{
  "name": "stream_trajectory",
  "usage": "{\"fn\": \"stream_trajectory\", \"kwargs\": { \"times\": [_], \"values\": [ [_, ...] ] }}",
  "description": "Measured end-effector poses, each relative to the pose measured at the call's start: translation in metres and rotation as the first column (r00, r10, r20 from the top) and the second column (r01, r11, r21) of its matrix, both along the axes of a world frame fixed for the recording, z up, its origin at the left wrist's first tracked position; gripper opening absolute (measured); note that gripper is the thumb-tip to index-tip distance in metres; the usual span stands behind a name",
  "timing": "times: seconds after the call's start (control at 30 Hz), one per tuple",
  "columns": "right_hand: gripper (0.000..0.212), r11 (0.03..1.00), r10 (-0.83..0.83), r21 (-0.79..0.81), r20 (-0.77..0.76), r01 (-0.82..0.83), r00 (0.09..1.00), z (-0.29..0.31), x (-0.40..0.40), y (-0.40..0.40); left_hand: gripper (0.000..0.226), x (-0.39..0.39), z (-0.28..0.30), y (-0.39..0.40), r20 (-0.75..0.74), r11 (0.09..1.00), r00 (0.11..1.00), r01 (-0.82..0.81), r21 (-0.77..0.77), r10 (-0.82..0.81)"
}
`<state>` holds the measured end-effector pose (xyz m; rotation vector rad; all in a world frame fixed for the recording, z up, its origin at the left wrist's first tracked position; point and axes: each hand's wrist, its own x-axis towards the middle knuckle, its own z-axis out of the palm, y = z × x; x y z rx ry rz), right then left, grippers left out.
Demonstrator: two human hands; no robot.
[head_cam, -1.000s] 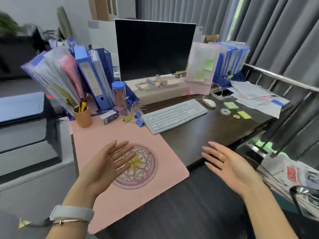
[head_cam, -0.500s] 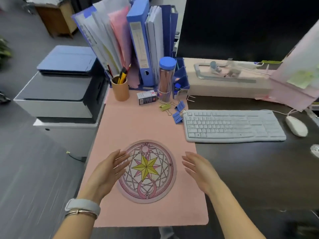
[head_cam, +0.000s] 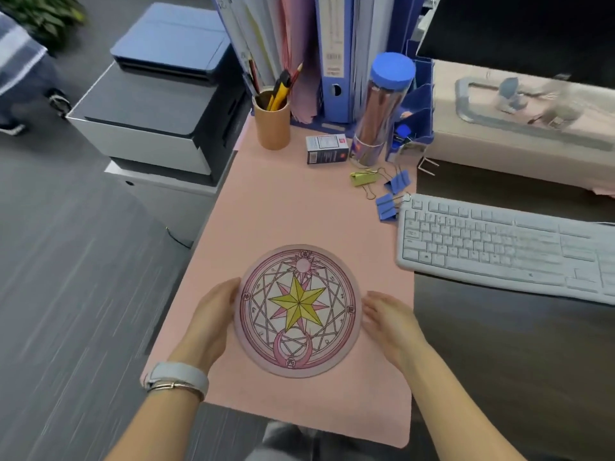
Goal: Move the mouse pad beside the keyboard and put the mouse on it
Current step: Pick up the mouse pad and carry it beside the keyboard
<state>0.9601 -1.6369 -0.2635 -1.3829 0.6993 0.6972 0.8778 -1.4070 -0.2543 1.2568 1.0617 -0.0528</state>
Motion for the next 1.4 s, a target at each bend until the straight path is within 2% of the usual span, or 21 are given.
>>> {"fn": "stream_trajectory", "kwargs": {
  "times": [0.13, 0.2, 0.27, 0.4, 0.7, 0.87, 1.1, 1.4],
  "values": [
    [0.038, 0.998, 0.003, -0.065, 0.033, -0.001, 0.999, -0.003, -0.003, 0.003, 0.037, -0.001, -0.009, 0.010, -0.015, 1.000, 1.000, -0.002, 0.013, 0.002],
    [0.026, 0.996, 0.035, -0.081, 0.039, -0.032, 0.999, 0.000, -0.006, 0.005, 0.039, -0.002, -0.013, 0.013, -0.029, 0.999, 0.999, 0.019, 0.038, -0.018],
    [0.015, 0.990, 0.084, -0.119, 0.048, -0.077, 0.995, -0.001, -0.011, 0.006, 0.031, -0.002, -0.013, 0.011, -0.031, 0.994, 0.997, 0.078, 0.071, -0.076],
    [0.006, 0.981, 0.085, -0.181, 0.095, -0.067, 0.992, 0.000, -0.018, 0.000, 0.021, 0.000, -0.015, 0.008, -0.042, 0.982, 0.990, 0.136, 0.134, -0.132],
    [0.010, 0.977, -0.140, -0.139, 0.142, 0.160, 0.980, 0.029, -0.029, -0.078, 0.025, 0.043, 0.003, -0.053, 0.065, 0.921, 0.924, 0.368, 0.127, -0.378],
    [0.008, 0.921, -0.342, -0.124, 0.194, 0.369, 0.919, 0.051, -0.041, -0.158, 0.028, 0.084, 0.027, -0.136, 0.148, 0.818, 0.805, 0.563, 0.119, -0.575],
    [0.011, 0.768, -0.587, -0.112, 0.270, 0.631, 0.763, 0.061, -0.061, -0.303, 0.031, 0.121, 0.035, -0.298, 0.195, 0.669, 0.643, 0.733, 0.123, -0.740],
    [0.009, 0.659, -0.701, -0.112, 0.268, 0.744, 0.661, 0.065, -0.064, -0.492, 0.021, 0.146, 0.035, -0.505, 0.173, 0.572, 0.554, 0.817, 0.074, -0.814]
  ]
}}
